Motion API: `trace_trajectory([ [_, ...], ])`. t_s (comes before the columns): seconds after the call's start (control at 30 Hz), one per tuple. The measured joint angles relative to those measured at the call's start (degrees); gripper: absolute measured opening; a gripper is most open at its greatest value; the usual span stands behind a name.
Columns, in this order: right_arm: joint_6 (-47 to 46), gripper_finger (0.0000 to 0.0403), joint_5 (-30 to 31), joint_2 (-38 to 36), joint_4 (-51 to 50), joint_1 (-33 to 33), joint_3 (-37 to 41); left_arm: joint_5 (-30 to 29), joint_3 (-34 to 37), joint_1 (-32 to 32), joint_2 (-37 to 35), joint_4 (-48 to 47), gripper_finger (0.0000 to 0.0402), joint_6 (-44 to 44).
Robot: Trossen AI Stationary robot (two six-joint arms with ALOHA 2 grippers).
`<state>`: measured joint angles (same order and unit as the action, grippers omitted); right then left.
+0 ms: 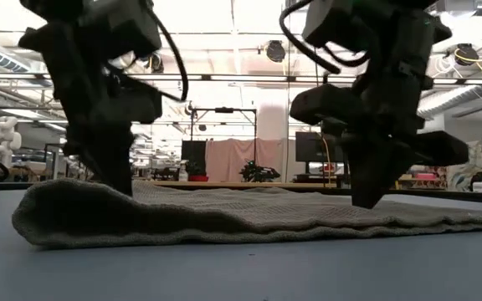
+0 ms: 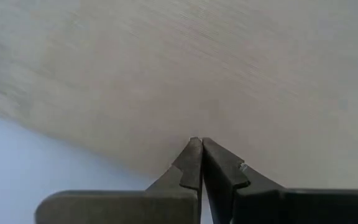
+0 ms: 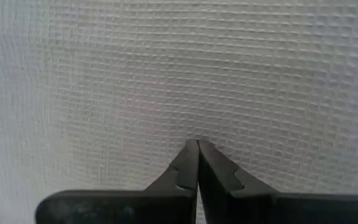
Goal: Roll towel
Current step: Roll the gray towel
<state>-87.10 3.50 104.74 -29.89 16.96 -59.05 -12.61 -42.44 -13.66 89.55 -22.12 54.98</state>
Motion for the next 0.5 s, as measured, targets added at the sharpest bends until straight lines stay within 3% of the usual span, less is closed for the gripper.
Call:
trace_trajectory([
  [0.1, -5.9, 0.0, 3.8, 0.1, 0.0, 2.4, 0.1, -6.1, -0.1, -0.4, 4.1, 3.0, 0.0013, -2.3],
  [0.23, -12.8, 0.0, 4.2, 0.2, 2.3, 4.9, 0.2, -6.4, -0.4, 1.0, 7.4, 3.9, 0.0013, -5.2],
  [0.33, -18.4, 0.0, 2.6, 0.3, 5.9, 7.0, 0.2, -6.3, -0.4, 2.0, 7.6, 3.3, 0.0013, -9.1],
  [0.5, -26.0, 0.0, 4.9, 0.5, 9.0, 8.8, 0.4, -5.7, -0.3, 5.3, 6.3, 1.0, 0.0013, -16.6],
])
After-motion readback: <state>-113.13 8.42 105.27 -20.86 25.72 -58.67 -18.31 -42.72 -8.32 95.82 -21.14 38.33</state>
